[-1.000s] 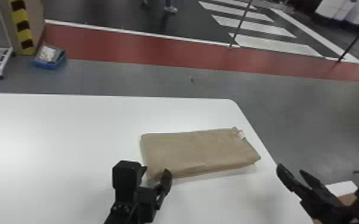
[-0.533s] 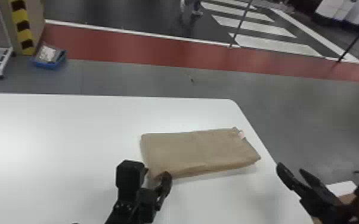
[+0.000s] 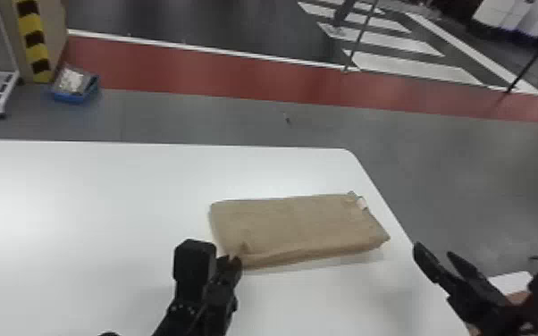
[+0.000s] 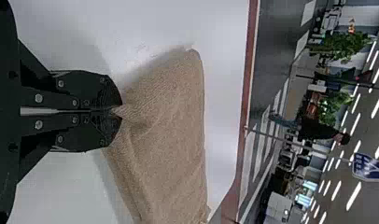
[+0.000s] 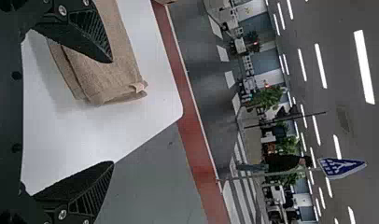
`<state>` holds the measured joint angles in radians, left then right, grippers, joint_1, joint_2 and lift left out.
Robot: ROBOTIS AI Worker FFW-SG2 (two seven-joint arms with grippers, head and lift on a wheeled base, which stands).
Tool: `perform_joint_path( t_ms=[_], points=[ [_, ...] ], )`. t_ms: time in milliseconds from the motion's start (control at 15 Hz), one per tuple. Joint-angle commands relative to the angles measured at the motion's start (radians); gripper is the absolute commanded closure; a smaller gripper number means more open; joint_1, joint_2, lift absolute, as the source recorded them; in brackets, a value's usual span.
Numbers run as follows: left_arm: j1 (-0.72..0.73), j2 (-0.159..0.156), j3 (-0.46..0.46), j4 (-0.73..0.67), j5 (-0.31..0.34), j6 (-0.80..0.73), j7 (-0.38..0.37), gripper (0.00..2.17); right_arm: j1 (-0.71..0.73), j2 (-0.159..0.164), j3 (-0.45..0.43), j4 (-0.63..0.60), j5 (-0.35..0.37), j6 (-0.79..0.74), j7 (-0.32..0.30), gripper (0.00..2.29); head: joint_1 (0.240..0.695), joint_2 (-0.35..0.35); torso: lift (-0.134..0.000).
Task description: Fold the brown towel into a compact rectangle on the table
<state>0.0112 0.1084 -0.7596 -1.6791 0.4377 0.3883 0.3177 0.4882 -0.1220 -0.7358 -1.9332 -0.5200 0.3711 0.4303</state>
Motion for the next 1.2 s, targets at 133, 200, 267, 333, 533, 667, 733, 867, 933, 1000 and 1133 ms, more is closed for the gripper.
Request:
perform_joint_path(
  t_ms=[133,200,267,333,533,667,733,867,933,1000,1133],
  points=[
    [-0.008,0.007,0.063,-0.044,-0.011,0.025,-0.003,1.26,-0.013,0.001,0.012,0.002,0.011,0.003,-0.001,0.12,0.695,-0.350,-0.125],
    [-0.011,0.010,0.080,-0.051,-0.022,0.050,-0.005,1.26,-0.016,0.001,0.015,0.002,0.012,0.009,-0.002,0.12,0.695,-0.350,-0.125],
    [-0.020,0.011,0.103,-0.060,-0.045,0.068,-0.005,1.26,-0.017,0.001,0.021,0.002,0.015,0.009,-0.004,0.12,0.695,-0.350,-0.125],
    [-0.042,0.020,0.103,-0.060,-0.062,0.080,-0.005,1.26,-0.020,0.001,0.027,0.000,0.018,0.012,-0.005,0.12,0.695,-0.350,-0.125],
    [-0.023,0.097,0.195,-0.120,-0.054,0.102,-0.006,1.26,-0.026,0.001,0.047,-0.001,0.029,0.015,-0.013,0.12,0.695,-0.350,-0.125],
    [0.047,0.129,0.279,-0.192,-0.051,0.111,-0.029,1.26,-0.031,-0.001,0.059,-0.007,0.037,0.021,-0.019,0.12,0.695,-0.350,-0.125],
    [0.093,0.151,0.316,-0.232,-0.051,0.114,-0.035,1.26,-0.033,0.001,0.064,-0.012,0.037,0.024,-0.021,0.12,0.695,-0.350,-0.125],
    [0.179,0.191,0.356,-0.295,-0.059,0.117,-0.048,1.26,-0.033,0.002,0.073,-0.023,0.037,0.033,-0.022,0.13,0.695,-0.350,-0.125],
    [0.234,0.208,0.385,-0.335,-0.060,0.120,-0.054,1.26,-0.033,0.004,0.081,-0.023,0.037,0.033,-0.024,0.13,0.695,-0.350,-0.125],
    [0.277,0.217,0.404,-0.372,-0.065,0.123,-0.057,1.25,-0.033,0.004,0.087,-0.024,0.038,0.033,-0.025,0.13,0.695,-0.350,-0.125],
    [0.345,0.226,0.407,-0.452,-0.126,0.157,-0.060,1.25,-0.033,0.005,0.102,-0.032,0.041,0.045,-0.027,0.13,0.695,-0.350,-0.125]
  ],
)
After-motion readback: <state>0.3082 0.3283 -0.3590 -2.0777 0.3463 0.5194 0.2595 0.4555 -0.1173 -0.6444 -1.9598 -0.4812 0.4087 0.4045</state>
